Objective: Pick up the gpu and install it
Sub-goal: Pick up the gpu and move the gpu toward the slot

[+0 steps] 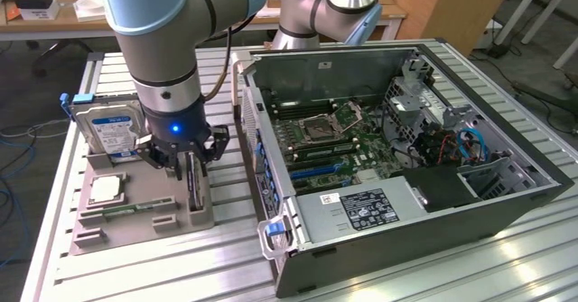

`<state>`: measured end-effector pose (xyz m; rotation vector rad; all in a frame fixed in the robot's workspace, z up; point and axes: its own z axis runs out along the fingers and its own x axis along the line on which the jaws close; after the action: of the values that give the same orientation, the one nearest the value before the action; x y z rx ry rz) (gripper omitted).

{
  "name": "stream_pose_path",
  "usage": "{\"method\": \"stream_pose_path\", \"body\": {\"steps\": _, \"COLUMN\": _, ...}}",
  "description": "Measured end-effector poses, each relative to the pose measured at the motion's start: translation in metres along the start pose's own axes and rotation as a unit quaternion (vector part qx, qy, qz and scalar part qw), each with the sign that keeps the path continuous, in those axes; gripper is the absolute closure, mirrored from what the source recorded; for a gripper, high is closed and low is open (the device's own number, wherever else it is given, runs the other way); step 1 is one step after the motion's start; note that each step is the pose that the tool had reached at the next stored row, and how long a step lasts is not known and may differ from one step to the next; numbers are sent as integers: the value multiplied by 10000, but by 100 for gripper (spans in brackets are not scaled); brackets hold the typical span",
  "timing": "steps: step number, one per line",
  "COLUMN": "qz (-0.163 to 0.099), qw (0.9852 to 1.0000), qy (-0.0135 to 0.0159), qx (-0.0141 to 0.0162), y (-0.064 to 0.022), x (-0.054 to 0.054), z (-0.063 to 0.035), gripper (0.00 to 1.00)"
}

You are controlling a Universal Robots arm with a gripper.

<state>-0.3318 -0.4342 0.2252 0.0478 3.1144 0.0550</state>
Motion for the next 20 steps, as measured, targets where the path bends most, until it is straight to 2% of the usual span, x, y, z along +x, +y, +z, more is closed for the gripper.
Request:
{"method": "stream_pose_path", "body": {"steps": 11, "qz": 0, "qw": 10000, "qy": 0, "qx": 0, "y": 0, "x": 0, "z": 0, "gripper": 54}}
{"method": "stream_pose_path", "body": {"steps": 12, "qz": 0, "qw": 10000, "qy": 0, "qx": 0, "y": 0, "x": 0, "z": 0, "gripper": 61}}
{"method": "stream_pose_path", "body": {"steps": 17, "qz": 0, "qw": 10000, "qy": 0, "qx": 0, "y": 0, "x": 0, "z": 0, "gripper": 63}}
{"method": "stream_pose_path", "body": {"steps": 18, "qz": 0, "qw": 10000, "qy": 0, "qx": 0, "y": 0, "x": 0, "z": 0, "gripper": 69}}
{"method": "stream_pose_path", "body": {"steps": 20, "qz": 0, "qw": 10000, "qy": 0, "qx": 0, "y": 0, "x": 0, "z": 0, "gripper": 69}}
